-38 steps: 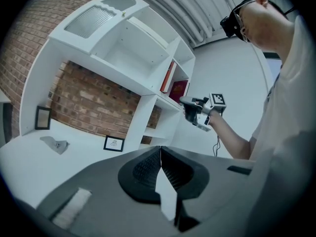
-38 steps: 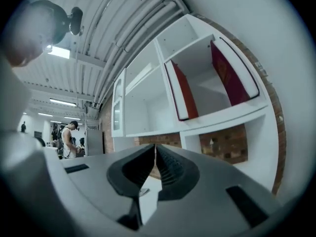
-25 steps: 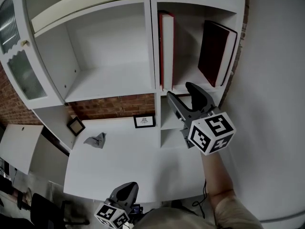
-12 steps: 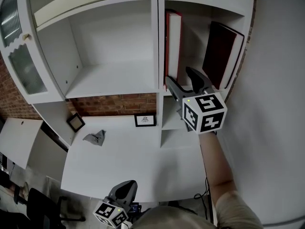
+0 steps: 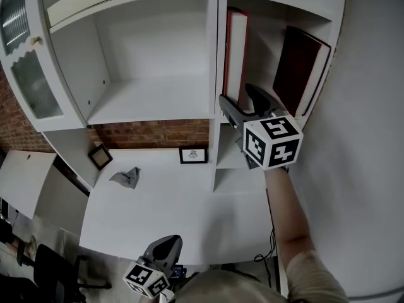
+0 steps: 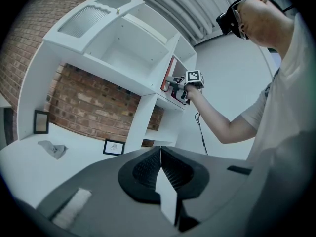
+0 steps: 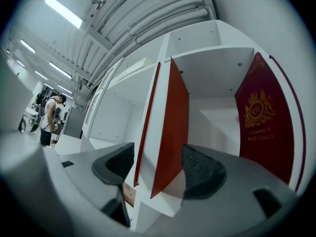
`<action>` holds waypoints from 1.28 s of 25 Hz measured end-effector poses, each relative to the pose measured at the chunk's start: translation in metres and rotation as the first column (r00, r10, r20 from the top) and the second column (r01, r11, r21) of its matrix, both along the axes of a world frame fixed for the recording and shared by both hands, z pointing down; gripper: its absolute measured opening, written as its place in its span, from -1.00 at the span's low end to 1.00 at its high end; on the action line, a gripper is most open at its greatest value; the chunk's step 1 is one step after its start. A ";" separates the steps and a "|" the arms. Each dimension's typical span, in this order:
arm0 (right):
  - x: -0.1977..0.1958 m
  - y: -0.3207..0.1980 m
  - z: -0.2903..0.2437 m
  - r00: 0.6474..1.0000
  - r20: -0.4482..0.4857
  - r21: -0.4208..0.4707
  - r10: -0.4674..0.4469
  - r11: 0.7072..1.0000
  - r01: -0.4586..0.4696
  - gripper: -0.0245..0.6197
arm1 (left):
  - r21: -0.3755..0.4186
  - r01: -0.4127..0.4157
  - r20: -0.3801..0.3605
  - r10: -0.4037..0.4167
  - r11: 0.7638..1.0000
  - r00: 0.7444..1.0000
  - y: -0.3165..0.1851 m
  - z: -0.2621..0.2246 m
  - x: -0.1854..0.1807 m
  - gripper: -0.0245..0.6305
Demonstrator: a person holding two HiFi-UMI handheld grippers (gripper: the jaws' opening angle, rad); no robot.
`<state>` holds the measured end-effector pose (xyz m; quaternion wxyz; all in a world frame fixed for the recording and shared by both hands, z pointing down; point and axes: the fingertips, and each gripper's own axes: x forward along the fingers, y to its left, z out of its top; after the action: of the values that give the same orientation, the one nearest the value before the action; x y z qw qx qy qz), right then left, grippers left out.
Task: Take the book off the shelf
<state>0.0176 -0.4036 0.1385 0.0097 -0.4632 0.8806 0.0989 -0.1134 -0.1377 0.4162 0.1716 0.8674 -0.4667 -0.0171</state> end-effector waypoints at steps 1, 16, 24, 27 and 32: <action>-0.003 -0.001 0.002 1.000 -0.009 -0.008 -0.007 1.000 0.007 -0.12 | -0.002 0.000 0.002 0.000 1.000 1.000 0.000 0.000 -0.001 -0.91; -0.010 -0.011 0.013 1.000 -0.026 -0.057 -0.006 0.998 0.004 -0.22 | 0.002 0.012 0.000 -0.012 1.000 1.000 0.006 -0.001 -0.010 -0.91; -0.004 0.001 0.011 0.996 0.071 -0.064 -0.047 0.997 0.051 -0.30 | 0.004 0.023 -0.001 -0.023 1.000 1.000 0.013 0.000 -0.014 -0.91; 0.003 0.006 0.010 0.989 0.129 -0.071 -0.066 0.995 0.075 -0.32 | 0.008 0.025 0.002 -0.025 1.000 1.000 0.014 0.000 -0.015 -0.91; 0.015 0.014 0.008 0.973 0.214 -0.091 -0.088 0.990 0.109 -0.33 | 0.009 0.017 0.004 -0.017 1.000 1.000 0.015 -0.001 -0.014 -0.91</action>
<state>0.0327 -0.3894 0.1468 0.0837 -0.4266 0.9005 0.0037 -0.1274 -0.1225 0.4148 0.1666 0.8641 -0.4745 -0.0188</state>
